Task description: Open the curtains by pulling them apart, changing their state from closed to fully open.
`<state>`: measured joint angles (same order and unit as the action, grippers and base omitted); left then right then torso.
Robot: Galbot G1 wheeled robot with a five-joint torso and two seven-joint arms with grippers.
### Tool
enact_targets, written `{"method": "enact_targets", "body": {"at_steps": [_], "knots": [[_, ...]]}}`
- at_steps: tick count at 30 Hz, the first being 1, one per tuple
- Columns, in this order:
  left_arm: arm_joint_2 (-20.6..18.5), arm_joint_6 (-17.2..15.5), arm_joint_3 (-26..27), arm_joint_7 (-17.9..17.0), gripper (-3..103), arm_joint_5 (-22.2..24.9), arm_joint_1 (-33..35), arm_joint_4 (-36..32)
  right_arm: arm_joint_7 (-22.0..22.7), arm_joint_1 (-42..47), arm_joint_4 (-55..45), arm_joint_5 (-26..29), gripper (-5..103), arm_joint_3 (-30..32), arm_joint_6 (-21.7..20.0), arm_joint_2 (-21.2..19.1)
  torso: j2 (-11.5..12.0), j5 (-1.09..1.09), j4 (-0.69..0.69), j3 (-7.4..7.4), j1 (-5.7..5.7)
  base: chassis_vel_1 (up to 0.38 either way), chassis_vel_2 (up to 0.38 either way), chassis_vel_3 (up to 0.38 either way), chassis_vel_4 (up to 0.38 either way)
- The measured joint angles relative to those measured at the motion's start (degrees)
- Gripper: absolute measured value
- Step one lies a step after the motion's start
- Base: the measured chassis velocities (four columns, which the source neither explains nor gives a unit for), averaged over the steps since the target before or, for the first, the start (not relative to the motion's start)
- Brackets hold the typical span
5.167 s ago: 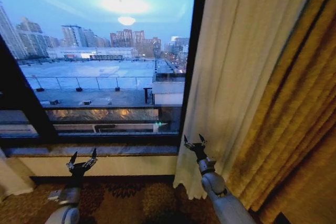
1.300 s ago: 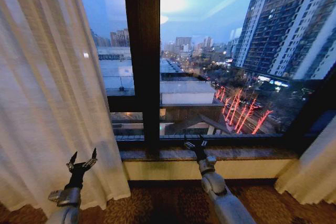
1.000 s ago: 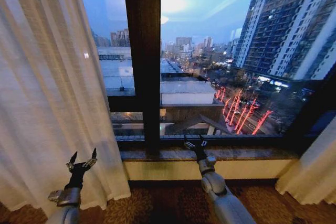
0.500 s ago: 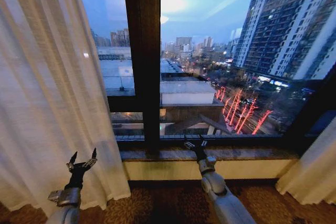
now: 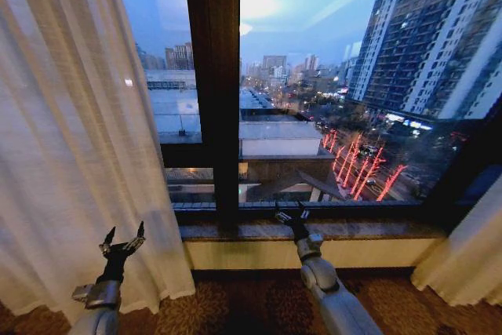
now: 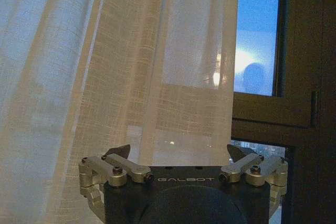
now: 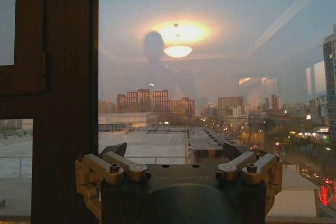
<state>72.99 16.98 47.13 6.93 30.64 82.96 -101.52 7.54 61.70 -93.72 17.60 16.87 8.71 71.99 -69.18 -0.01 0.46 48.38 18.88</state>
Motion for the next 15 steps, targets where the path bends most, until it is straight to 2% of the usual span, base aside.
{"method": "enact_targets", "body": {"at_steps": [15], "knots": [[0.0, 0.0, 0.0, 0.0, 100, 0.0, 0.0, 0.0, 0.0, 0.0, 0.0, 0.0, 100, 0.0, 0.0, 0.0, 0.0, 0.0, 0.0, 0.0, 0.0, 0.0, 0.0, 0.0, 0.0]]}}
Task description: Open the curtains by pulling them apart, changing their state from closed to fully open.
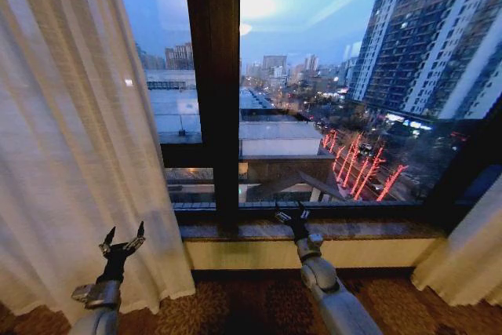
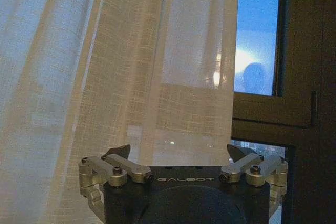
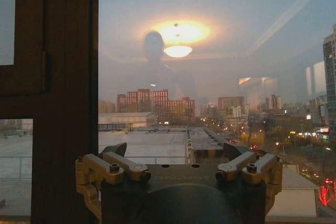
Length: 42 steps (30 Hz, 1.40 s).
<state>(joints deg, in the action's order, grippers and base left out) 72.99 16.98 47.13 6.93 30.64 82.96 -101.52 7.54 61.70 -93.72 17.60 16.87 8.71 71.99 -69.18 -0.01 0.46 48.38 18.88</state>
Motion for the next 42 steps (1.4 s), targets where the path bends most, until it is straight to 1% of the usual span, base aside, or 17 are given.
{"method": "enact_targets", "body": {"at_steps": [42], "knots": [[0.0, 0.0, 0.0, 0.0, 100, 0.0, 0.0, 0.0, 0.0, 0.0, 0.0, 0.0, 100, 0.0, 0.0, 0.0, 0.0, 0.0, 0.0, 0.0, 0.0, 0.0, 0.0, 0.0, 0.0]]}}
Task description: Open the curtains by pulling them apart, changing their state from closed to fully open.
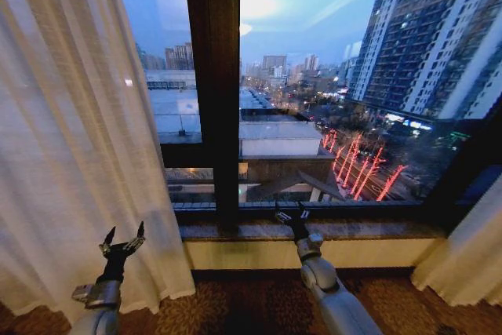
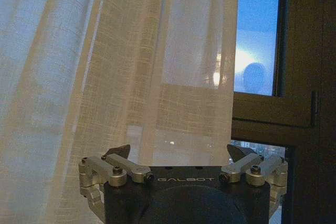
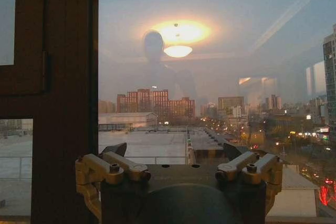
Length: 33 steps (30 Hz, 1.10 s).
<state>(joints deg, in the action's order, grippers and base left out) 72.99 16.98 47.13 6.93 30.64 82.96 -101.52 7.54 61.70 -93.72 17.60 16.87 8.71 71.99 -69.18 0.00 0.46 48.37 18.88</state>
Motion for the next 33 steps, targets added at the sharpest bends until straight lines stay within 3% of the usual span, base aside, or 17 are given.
{"method": "enact_targets", "body": {"at_steps": [33], "knots": [[0.0, 0.0, 0.0, -0.01, 100, 0.0, 0.0, 0.0, 0.0, 0.0, 0.0, 0.0, 100, 0.0, 0.0, 0.0, 0.0, 0.0, 0.0, 0.0, 0.0, 0.0, 0.0, 0.0, 0.0]]}}
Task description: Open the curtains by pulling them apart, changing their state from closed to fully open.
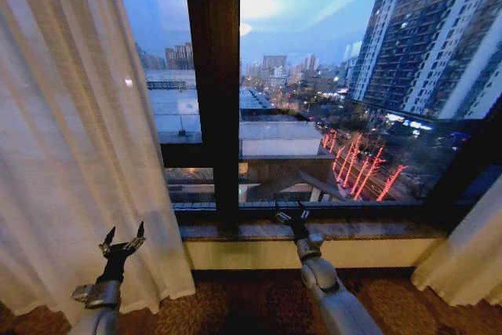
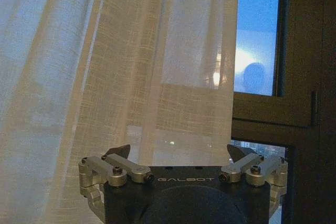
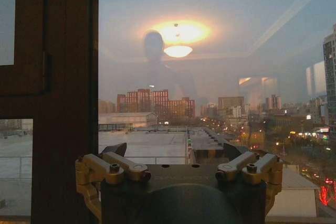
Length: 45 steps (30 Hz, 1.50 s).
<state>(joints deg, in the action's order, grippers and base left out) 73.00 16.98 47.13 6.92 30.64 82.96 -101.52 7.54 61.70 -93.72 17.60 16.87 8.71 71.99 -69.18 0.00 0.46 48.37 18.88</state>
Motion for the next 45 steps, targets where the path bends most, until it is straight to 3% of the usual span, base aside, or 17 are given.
{"method": "enact_targets", "body": {"at_steps": [33, 38, 39, 42, 43, 45], "knots": [[0.0, -0.16, -0.17, -0.13, 100, -0.12, -0.06, -0.02, 0.0, 0.0, 0.0, 0.0, 100, 0.0, 0.0, 0.0, 0.0, 0.0, -0.01, 0.0, 0.0, 0.0, 0.0, 0.0, 0.0], [0.26, -7.24, -6.71, -5.05, 100, -5.51, -2.55, -1.88, 0.0, 0.0, 0.0, 0.0, 100, 0.0, 0.0, 0.0, 0.0, 0.0, 0.0, 0.0, 0.0, 0.0, 0.0, 0.0, 0.0], [0.26, -7.24, -6.71, -5.05, 100, -5.51, -2.55, -1.88, 0.0, 0.0, 0.0, 0.0, 100, 0.0, 0.0, 0.0, 0.0, 0.0, 0.0, 0.0, 0.0, 0.0, 0.0, 0.0, 0.0], [0.6, -14.46, -13.27, -10.04, 100, -10.95, -5.05, -3.78, 0.0, 0.0, 0.0, 0.0, 100, 0.0, 0.0, 0.0, 0.0, 0.01, 0.0, 0.0, 0.0, 0.0, 0.0, 0.0, 0.0], [0.6, -14.46, -13.27, -10.04, 100, -10.95, -5.05, -3.78, 0.0, 0.0, 0.0, 0.0, 100, 0.0, 0.0, 0.0, 0.0, 0.01, 0.0, 0.0, 0.0, 0.0, 0.0, 0.0, 0.0], [0.36, -18.29, -16.18, -12.9, 100, -13.37, -7.02, -3.96, -0.02, 0.0, 0.0, 0.0, 100, -0.02, 0.0, 0.02, 0.0, -0.06, 0.01, 0.0, 0.0, 0.0, 0.0, 0.0, 0.0]]}}
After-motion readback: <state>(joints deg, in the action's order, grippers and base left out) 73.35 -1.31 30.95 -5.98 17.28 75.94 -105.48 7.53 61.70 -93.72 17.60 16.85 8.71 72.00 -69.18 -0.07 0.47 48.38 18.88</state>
